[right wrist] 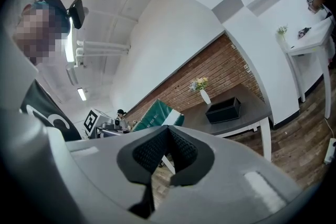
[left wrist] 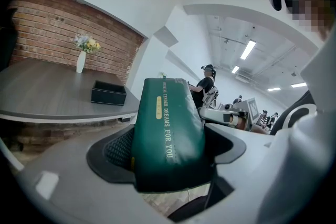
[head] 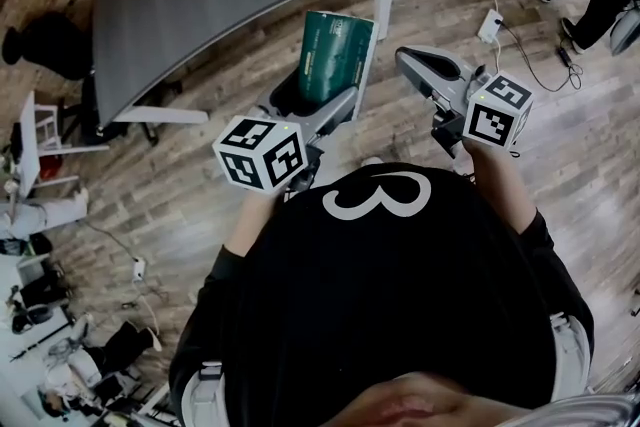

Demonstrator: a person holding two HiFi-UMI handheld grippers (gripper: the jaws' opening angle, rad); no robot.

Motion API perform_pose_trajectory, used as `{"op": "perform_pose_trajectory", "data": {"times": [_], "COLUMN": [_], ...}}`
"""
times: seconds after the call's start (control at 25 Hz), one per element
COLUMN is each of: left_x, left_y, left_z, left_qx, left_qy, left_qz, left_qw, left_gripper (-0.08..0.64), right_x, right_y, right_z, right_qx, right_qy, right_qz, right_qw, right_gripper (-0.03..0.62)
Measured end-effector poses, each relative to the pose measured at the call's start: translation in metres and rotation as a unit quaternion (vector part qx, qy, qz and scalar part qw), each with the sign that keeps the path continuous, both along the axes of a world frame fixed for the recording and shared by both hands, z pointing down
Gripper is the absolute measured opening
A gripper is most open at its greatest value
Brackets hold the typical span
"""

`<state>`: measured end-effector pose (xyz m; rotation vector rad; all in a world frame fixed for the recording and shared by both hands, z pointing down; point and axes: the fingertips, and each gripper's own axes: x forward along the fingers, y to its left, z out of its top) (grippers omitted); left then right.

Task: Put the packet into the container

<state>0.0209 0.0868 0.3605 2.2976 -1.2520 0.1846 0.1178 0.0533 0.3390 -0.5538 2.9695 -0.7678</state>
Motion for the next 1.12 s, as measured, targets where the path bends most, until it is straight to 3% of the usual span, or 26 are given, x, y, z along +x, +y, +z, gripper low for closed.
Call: {"op": "perform_pose_trajectory", "data": {"times": [0.16, 0.64, 1.12], "left_x": [0.009, -0.011, -0.069], "left_y": [-0.018, -0.067, -0.197], "left_z": [-0.005, -0.003, -0.004], "left_qx": [0.004, 0.004, -0.010], "left_qy": [0.000, 0.020, 0.016], "left_qz": [-0.001, 0.001, 0.032], "left_qw": [1.0000, 0.9998, 0.9993], "left_gripper": [0.431, 0.431, 0.431], "right_x": [0.005, -0.002, -0.057], "right_y": [-0.018, -0.060, -0.188], "right_z": [-0.004, -0.003, -0.004], "right_qx": [0.006, 0.005, -0.022], "right_qy": [-0.001, -0.006, -0.006], "right_qz": [-0.006, 0.010, 0.040], "right_qw": [1.000, 1.000, 0.999], "right_gripper": [0.002, 0.002, 0.002]}}
